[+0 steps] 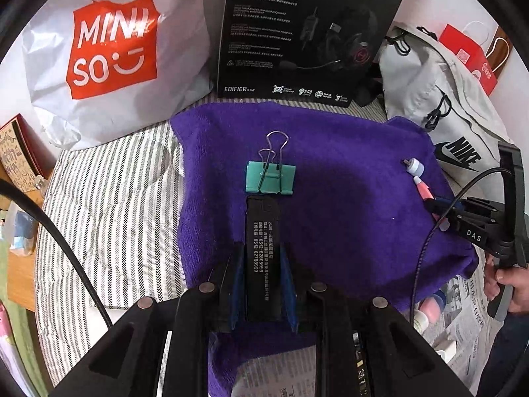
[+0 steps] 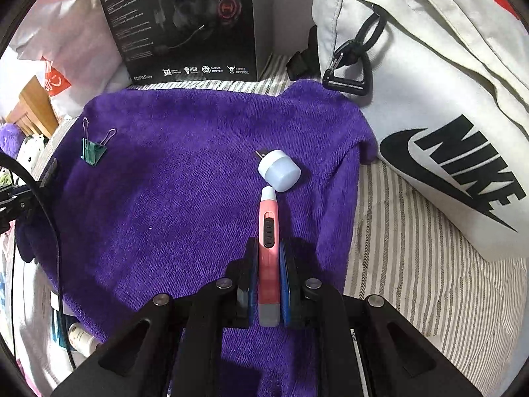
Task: Organize rigid objects
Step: 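Carry the black box and pink pen onto the towel with both grippers, then open both grippers to release the box and pen on the towel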
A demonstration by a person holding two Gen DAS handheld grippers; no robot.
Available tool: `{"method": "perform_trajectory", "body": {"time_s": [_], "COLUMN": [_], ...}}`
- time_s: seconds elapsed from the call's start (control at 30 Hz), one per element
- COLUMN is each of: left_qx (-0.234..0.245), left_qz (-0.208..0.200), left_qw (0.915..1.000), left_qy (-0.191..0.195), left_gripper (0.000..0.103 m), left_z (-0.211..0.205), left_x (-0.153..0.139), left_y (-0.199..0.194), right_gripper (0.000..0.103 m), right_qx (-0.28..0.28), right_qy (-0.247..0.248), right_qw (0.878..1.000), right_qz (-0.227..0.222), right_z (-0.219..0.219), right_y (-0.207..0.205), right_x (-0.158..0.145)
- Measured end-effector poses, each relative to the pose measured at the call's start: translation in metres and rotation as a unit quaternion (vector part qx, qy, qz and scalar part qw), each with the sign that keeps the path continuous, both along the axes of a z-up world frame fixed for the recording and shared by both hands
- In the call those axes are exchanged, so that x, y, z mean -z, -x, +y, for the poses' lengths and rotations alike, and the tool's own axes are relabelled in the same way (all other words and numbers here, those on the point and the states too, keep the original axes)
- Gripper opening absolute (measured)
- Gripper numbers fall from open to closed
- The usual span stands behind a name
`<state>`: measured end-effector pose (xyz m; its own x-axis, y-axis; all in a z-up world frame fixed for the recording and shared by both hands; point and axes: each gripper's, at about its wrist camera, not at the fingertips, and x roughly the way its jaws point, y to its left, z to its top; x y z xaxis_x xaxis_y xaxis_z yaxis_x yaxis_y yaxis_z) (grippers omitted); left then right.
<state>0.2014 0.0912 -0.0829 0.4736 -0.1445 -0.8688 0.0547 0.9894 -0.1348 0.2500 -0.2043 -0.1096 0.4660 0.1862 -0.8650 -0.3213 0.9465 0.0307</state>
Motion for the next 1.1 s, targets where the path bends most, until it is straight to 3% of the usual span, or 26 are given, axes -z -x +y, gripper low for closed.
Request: {"method": "perform_trajectory", "body": {"time_s": [0.27, 0.4, 0.53, 0.87, 1.0, 1.1], "left_qx": [-0.003, -0.005, -0.002, 0.001, 0.011, 0.012], "left_qz": [0.008, 0.014, 0.024, 0.026, 0.046, 0.053], "left_qw": [1.0000, 0.9999, 0.9997, 0.9989, 0.9983, 0.9971], "left_qy": [0.003, 0.004, -0.005, -0.040, -0.035, -0.054], "left_gripper": [0.021, 0.021, 0.021, 0.021, 0.037, 0.038], "left_z": [0.000, 0.000, -0.004, -0.017, -0.021, -0.026], "left_x": [0.007, 0.012, 0.020, 0.023, 0.022, 0.022], "left_y": [-0.007, -0.012, -0.019, -0.024, -0.023, -0.015], "right_gripper": [0.017, 0.038, 0.047, 0.049, 0.049, 0.049], "right_qx": [-0.009, -0.013, -0.014, -0.014, -0.012, -0.012], "right_qy": [-0.003, -0.006, -0.006, -0.014, -0.023, -0.026], "right_qw": [1.000, 1.000, 1.000, 1.000, 0.999, 0.999], "right_qz": [-0.002, 0.004, -0.006, -0.018, -0.021, -0.025], "right_z": [0.000, 0.002, 0.004, -0.002, -0.007, -0.010], "right_y": [-0.002, 0.002, 0.014, 0.043, 0.053, 0.061], "right_x": [0.001, -0.003, -0.012, -0.028, -0.037, -0.043]}}
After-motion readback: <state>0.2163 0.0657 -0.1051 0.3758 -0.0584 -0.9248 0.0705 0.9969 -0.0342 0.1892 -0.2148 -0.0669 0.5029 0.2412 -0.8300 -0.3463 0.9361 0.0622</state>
